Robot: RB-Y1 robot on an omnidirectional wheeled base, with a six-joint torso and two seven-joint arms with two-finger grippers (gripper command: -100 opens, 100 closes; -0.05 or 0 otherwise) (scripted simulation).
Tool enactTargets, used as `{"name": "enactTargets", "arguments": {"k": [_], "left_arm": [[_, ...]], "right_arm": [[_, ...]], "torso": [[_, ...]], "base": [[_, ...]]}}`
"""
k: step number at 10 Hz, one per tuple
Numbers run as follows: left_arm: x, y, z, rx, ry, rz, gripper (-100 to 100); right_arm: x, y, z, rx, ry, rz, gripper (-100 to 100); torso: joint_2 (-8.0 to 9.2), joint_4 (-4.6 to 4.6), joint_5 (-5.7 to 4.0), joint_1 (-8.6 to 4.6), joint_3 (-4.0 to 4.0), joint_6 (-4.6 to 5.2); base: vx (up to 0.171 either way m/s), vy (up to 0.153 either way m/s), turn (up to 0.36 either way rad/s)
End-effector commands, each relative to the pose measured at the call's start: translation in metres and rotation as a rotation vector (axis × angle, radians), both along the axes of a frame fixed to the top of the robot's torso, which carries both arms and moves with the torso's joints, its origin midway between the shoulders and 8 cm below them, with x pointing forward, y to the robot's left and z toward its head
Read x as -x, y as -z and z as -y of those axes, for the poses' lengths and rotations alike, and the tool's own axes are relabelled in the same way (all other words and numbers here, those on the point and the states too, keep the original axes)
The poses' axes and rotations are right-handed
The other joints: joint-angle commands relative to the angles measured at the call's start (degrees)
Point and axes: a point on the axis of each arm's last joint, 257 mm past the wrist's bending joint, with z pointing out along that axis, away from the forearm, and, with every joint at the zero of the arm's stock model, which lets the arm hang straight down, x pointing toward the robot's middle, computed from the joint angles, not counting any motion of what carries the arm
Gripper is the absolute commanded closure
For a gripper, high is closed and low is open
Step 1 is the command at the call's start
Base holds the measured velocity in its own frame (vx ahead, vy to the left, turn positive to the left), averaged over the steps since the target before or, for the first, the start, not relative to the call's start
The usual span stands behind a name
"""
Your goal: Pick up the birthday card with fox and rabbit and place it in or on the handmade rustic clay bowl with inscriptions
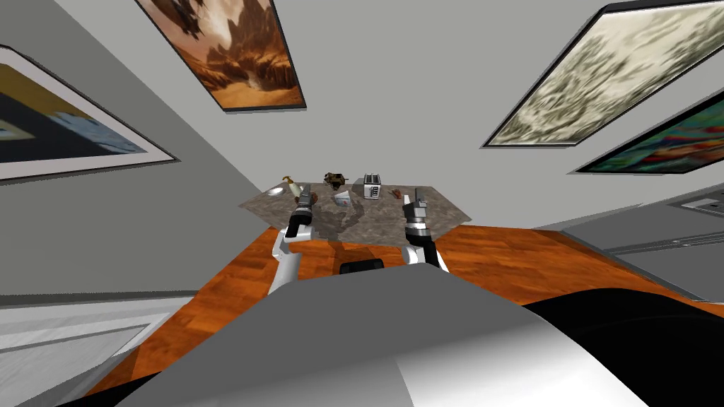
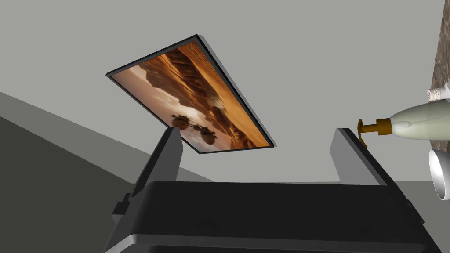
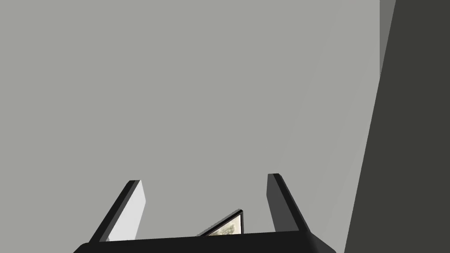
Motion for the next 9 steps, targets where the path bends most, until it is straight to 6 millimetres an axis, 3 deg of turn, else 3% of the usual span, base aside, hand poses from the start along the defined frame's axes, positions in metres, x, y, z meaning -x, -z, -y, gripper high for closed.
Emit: {"name": "enactTargets", "arguments": {"k": [1,9], "left_arm": [[-0.013,0.004,0.003,-0.007,-0.005,-0.026,-100],[-0.075,0.026,0.013,-0.042,-0.024,-0.171,-100]], "right_arm": [[0.000,0.000,0.000,0.000,0.000,0.000,0],[0.000,0.000,0.000,0.000,0.000,0.000,0]], "torso": [[0.00,0.00,0.00,0.00,0.00,0.00],[-0.19,-0.04,-0.01,-0.02,-0.10,0.02]], "base": [[-0.051,-0.055,0.089],[-0.029,-0.043,0.107]]}}
